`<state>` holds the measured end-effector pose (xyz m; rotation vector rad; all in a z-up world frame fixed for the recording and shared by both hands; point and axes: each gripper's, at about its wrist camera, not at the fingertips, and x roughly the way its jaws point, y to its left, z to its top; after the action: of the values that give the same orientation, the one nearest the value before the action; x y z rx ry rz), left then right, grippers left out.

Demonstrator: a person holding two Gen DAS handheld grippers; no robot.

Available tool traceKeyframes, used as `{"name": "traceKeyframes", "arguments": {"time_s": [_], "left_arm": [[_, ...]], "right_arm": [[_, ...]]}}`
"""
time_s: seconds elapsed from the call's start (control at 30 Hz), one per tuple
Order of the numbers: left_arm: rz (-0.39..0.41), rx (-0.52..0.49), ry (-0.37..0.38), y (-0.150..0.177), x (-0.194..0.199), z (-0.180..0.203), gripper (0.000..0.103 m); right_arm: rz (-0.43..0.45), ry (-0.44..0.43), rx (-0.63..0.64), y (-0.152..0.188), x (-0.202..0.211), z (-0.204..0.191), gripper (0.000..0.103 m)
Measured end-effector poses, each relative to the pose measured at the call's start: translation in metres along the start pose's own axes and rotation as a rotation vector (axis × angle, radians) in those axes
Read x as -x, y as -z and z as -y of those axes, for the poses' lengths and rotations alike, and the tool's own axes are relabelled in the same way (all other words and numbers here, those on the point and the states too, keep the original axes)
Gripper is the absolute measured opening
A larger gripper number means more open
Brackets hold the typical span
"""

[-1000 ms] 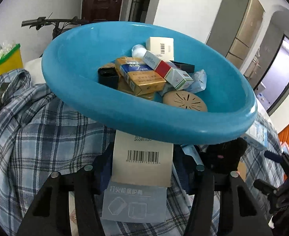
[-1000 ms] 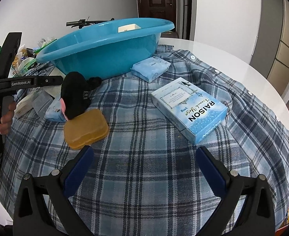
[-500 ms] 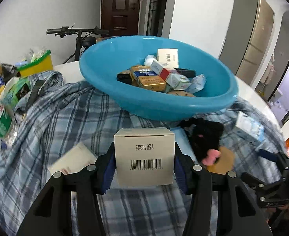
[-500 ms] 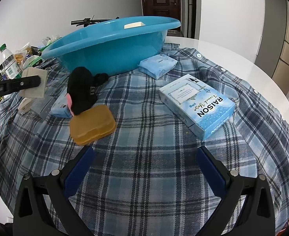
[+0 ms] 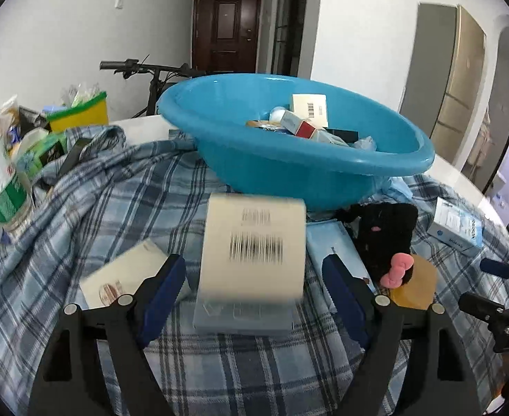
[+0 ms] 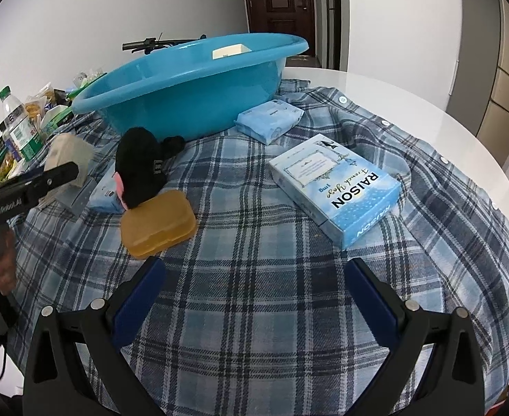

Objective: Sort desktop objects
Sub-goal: 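Lower the left tool onto the cream barcode box and close, then lift the cream box up from the shirt with the left tool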

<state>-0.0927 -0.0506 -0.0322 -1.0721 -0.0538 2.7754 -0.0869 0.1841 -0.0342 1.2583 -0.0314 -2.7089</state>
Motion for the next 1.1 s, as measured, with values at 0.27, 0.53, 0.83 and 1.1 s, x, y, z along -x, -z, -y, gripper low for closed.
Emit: {"name": "traceKeyframes", "arguments": {"time_s": [0.27,0.53,0.83,1.1], "left_arm": [[-0.007,0.067,-0.007,-0.007,-0.011,-0.010,0.084],[-0.076,-0.044,0.003,-0.028,-0.043,-0.011,0.085],[-0.142,-0.103,0.189,-0.049,-0.069,-0.019,0.073],[-0.116,-0.155,0.170,-0.040,-0.059,-0.008,0.055]], "right_arm": [[-0.010,-0.010,0.018,0.000,-0.003,-0.005,0.103],[-0.020,-0.002,0.012,-0.001,-0.005,-0.001,0.103],[-0.043,0.009,0.005,-0.002,-0.013,0.000,0.103],[-0.049,0.008,0.000,-0.003,-0.015,-0.001,0.103]]}}
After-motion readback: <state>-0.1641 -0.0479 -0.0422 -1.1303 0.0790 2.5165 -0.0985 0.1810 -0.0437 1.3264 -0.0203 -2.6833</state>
